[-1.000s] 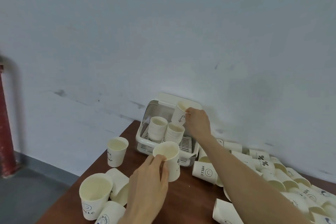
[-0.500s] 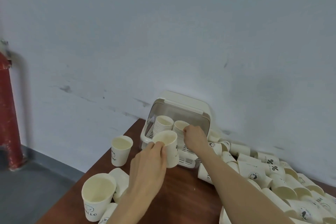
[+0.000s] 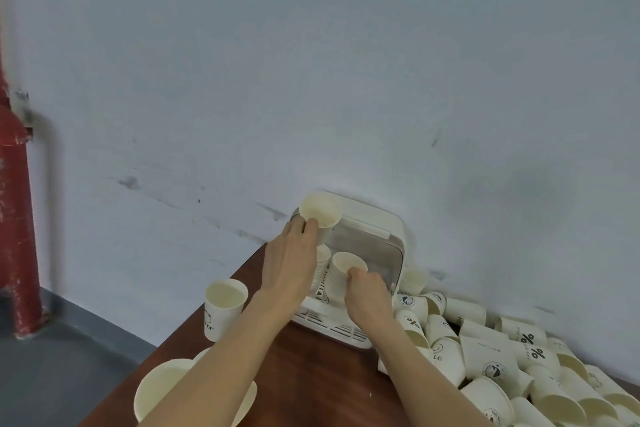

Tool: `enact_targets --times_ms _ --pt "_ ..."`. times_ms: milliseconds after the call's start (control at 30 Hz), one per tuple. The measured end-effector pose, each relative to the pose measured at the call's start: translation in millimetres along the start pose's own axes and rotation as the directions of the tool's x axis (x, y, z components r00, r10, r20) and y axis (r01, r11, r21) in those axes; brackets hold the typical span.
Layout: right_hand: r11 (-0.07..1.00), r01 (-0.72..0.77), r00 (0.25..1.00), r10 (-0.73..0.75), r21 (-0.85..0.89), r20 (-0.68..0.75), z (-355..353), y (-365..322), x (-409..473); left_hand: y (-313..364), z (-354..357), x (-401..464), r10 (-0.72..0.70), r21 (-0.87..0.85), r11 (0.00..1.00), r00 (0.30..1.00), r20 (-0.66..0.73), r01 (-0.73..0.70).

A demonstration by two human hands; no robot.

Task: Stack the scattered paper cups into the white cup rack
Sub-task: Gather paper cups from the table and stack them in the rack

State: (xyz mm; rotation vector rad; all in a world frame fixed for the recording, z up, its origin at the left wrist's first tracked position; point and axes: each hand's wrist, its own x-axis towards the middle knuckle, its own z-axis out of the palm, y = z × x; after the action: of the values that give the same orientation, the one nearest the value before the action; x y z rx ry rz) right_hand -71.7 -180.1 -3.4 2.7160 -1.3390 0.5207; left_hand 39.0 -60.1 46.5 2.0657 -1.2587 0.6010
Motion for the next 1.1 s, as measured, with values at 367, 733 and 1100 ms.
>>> enact_targets --times_ms 367,733,1100 --pt "0.999 0.050 0.999 -0.050 -0.004 0.002 0.1 4.0 1.5 -7.4 36.6 2.7 0.036 0.109 0.992 0.980 0.198 -0.059" --pt "0.999 0.045 0.999 -0.046 -0.008 -0.024 1.0 3.7 -1.6 -2.3 45.5 -5.0 -0.038 0.194 0.980 0.940 0.340 -0.031" --pt "0.999 0.038 0.997 -0.037 -0.011 0.068 -15.3 4.5 -14.4 5.4 33.0 -25.1 -0.056 0.117 0.993 0.935 0.349 0.015"
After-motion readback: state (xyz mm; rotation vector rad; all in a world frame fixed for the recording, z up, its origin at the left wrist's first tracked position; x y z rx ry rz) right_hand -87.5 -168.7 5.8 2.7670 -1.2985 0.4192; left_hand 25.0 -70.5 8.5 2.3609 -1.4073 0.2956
